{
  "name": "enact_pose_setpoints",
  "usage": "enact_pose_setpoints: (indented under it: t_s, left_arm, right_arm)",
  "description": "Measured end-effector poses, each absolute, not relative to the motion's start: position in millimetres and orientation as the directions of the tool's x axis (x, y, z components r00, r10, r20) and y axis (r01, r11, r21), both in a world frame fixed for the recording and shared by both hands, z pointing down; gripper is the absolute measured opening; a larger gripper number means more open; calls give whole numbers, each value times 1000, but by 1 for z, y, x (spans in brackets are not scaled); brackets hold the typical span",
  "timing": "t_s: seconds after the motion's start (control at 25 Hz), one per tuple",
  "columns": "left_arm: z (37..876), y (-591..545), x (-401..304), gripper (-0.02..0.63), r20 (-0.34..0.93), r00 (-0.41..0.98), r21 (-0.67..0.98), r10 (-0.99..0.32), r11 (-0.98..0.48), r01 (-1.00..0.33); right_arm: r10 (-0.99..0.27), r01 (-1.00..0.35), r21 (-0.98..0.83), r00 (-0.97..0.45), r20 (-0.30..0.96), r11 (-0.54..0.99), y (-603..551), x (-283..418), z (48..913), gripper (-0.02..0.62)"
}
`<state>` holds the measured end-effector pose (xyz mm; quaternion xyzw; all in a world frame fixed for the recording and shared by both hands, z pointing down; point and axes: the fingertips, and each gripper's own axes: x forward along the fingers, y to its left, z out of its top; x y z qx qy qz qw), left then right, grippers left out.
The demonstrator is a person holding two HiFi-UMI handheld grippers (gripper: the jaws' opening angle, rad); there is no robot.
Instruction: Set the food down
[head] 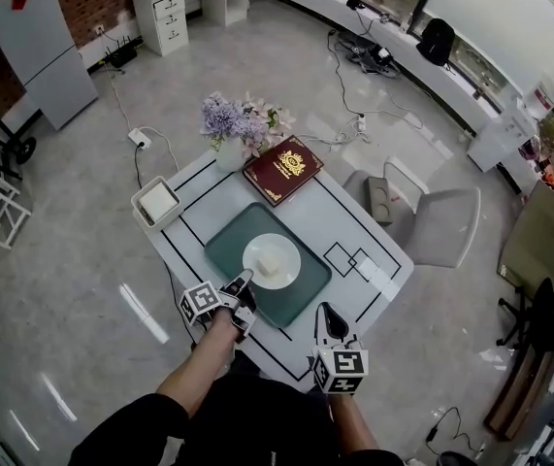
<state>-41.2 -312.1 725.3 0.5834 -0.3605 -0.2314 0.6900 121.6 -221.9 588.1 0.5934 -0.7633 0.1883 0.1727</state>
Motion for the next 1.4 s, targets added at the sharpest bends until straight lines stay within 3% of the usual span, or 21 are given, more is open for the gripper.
enact_pose_setpoints:
  t_s: [0.8,1.24,1.4]
  left_arm:
    - [794,-319,-25,15,381,612,922,-693,337,-192]
    - [793,-317,-27,15,436,595,900,-676,310,-307]
    - [787,-321,-23,111,470,603,874,-645,244,-420]
  right_arm:
    - [-828,-978,-107,-208,521,178,-219,149,610,11]
    - [-823,-973,-107,-229,519,203,-219,135,609,11]
    - [-820,-971,-108,-236,522,211,-218,133,611,11]
